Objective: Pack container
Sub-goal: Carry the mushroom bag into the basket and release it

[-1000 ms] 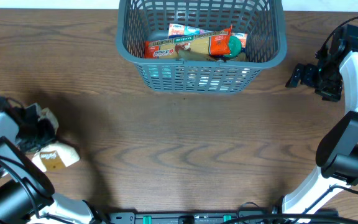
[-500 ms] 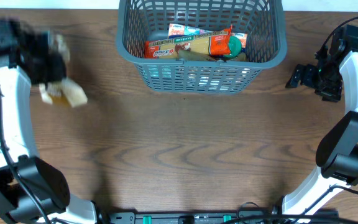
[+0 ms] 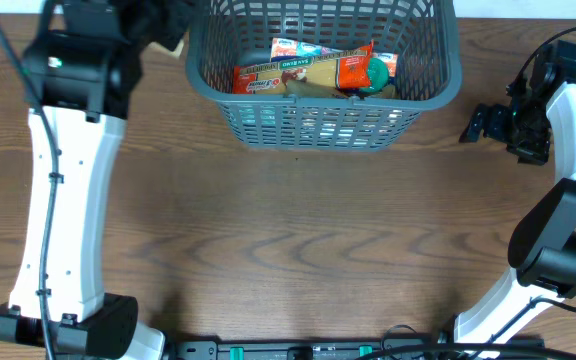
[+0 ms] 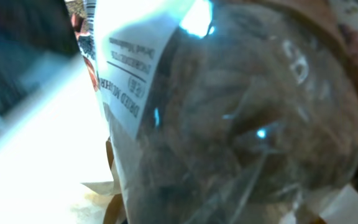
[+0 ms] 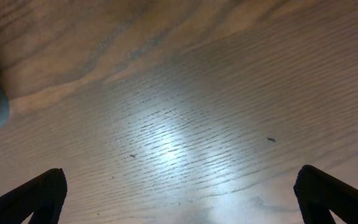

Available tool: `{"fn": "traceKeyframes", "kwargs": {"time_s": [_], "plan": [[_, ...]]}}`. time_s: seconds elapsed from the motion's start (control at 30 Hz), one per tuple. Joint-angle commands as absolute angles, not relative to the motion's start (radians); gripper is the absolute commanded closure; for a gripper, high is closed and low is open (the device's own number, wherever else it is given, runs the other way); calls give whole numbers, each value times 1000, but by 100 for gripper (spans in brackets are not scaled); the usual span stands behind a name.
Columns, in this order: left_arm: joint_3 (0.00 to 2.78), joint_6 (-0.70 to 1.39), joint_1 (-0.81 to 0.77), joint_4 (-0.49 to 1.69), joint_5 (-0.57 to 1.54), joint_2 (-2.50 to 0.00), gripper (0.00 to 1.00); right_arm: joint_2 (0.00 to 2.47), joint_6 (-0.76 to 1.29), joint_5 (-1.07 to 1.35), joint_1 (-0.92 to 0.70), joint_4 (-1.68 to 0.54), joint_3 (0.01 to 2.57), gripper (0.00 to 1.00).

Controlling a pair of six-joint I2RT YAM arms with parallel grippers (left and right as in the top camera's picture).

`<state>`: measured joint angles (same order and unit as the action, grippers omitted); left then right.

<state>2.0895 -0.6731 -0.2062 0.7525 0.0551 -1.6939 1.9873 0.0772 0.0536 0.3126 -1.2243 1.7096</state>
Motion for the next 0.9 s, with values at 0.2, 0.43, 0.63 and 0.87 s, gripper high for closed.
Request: {"fn": "traceKeyframes", "kwargs": {"time_s": [0.2, 0.43, 0.63, 0.87], "plan": [[2103, -1258, -335, 692, 145, -1782, 95, 1982, 72, 57, 307, -1234, 1707, 1], [2101, -1260, -366, 699, 162, -1939, 94, 1982, 74, 58, 307, -1235, 1707, 1], [2098, -1260, -366, 781, 162, -2033, 94, 1982, 74, 58, 307, -1247, 1707, 1], [2098, -1201, -366, 991, 161, -2055, 94, 1982, 81, 58, 307, -1249, 1707, 1]]}}
